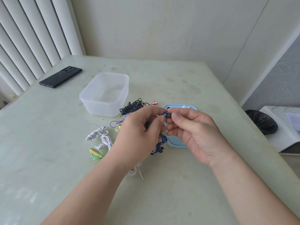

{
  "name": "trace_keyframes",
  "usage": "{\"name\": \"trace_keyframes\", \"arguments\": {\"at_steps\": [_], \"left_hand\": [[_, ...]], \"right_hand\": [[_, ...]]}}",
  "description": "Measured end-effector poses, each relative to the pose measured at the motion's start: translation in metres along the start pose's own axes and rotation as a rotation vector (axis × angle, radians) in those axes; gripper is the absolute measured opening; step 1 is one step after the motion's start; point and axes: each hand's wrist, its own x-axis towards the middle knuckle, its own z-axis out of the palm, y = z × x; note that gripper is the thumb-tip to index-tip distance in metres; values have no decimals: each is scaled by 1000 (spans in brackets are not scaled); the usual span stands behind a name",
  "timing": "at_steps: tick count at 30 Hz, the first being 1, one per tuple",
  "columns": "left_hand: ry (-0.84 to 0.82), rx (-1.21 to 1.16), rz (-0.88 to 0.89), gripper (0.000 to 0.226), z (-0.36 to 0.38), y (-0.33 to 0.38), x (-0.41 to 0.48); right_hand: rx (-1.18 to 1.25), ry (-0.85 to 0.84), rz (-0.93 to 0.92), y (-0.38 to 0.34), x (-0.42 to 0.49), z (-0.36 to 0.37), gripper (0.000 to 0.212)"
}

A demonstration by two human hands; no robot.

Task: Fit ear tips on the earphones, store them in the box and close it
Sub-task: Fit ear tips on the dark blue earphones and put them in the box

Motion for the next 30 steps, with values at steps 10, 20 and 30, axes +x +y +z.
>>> {"name": "trace_keyframes", "arguments": {"at_steps": [10,20,30], "left_hand": [[-20,-65,-29,16,1,4,-2],[-53,-96,-77,12,1,5,-1],[71,-211,-197,19,-3,11,1]], "right_hand": [[74,-21,69,-4,-1,-1,17],[35,-4,59,-5,-2,-1,21],[-249,52,-48,-11,-6,-2,15]]}}
